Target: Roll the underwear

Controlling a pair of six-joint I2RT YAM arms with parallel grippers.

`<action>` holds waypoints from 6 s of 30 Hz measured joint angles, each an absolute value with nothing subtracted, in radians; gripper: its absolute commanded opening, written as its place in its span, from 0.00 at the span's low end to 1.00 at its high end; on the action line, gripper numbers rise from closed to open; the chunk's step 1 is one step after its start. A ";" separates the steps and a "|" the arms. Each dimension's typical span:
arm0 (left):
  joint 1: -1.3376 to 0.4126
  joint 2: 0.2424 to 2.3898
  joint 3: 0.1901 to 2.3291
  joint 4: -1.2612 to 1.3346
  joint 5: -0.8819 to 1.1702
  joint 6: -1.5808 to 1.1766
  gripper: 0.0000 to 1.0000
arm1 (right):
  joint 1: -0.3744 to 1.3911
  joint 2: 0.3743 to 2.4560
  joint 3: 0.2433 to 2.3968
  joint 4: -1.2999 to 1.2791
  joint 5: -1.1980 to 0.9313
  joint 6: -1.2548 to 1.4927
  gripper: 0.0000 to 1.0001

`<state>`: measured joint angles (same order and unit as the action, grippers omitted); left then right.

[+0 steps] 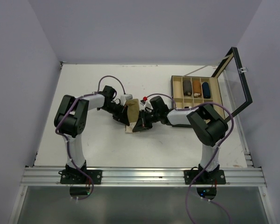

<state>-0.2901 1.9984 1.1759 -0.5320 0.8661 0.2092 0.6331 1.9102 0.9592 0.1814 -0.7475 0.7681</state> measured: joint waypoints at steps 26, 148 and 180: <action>-0.250 1.549 0.900 -0.405 0.820 0.461 0.51 | 0.583 2.054 1.016 0.257 -0.755 0.871 0.05; -0.255 2.052 1.128 -1.104 0.999 0.805 0.25 | 0.951 1.923 1.109 -0.082 -0.632 -0.557 0.00; -0.519 1.125 0.546 -0.506 0.443 1.063 0.37 | 0.733 2.410 1.607 -0.433 -1.234 0.003 0.00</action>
<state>-0.5186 1.1248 0.5465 -0.5060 0.4435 1.0634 0.7326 2.4104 1.6066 -0.4332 -1.2339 0.0029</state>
